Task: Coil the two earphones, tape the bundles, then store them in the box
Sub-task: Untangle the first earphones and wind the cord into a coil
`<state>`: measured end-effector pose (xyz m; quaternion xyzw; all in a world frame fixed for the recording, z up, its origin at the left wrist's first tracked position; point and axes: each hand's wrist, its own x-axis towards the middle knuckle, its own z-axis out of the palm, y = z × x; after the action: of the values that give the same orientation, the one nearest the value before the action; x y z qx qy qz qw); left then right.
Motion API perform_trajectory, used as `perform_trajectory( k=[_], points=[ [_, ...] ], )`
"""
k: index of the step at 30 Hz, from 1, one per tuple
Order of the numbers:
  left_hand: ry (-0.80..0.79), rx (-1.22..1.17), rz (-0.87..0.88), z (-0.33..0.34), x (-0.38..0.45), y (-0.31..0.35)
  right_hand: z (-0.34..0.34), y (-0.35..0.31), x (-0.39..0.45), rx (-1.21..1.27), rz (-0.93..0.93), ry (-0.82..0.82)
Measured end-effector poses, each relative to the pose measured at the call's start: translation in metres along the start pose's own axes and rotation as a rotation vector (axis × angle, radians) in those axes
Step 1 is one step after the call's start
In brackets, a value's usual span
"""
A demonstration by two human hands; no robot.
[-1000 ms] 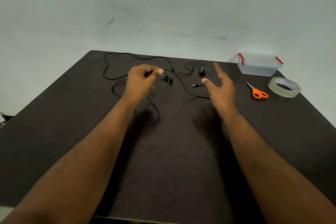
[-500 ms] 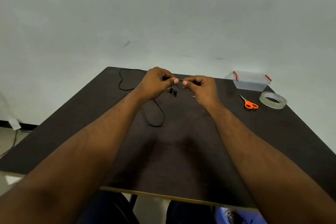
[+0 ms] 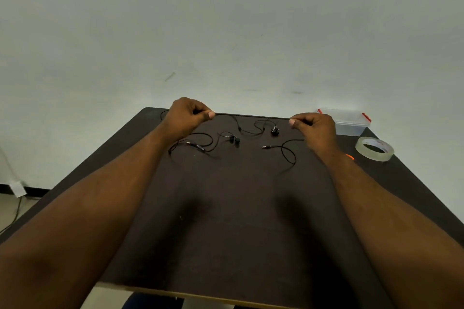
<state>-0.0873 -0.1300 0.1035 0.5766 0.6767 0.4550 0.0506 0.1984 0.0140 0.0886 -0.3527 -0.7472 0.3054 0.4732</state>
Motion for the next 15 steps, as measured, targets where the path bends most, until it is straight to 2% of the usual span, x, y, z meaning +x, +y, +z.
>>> perform_trajectory(
  k=[6, 10, 15],
  points=[
    [0.061, -0.008, -0.013, 0.007, 0.006, 0.001, 0.015, 0.009, 0.012, -0.008, 0.057, -0.001],
    [0.024, 0.023, 0.004, 0.007, 0.009, 0.0, 0.031, 0.01, 0.01, 0.137, 0.22, -0.134],
    [-0.04, 0.053, 0.033, 0.009, 0.01, 0.011, 0.067, -0.021, 0.0, 0.211, 0.081, -0.286]
  ],
)
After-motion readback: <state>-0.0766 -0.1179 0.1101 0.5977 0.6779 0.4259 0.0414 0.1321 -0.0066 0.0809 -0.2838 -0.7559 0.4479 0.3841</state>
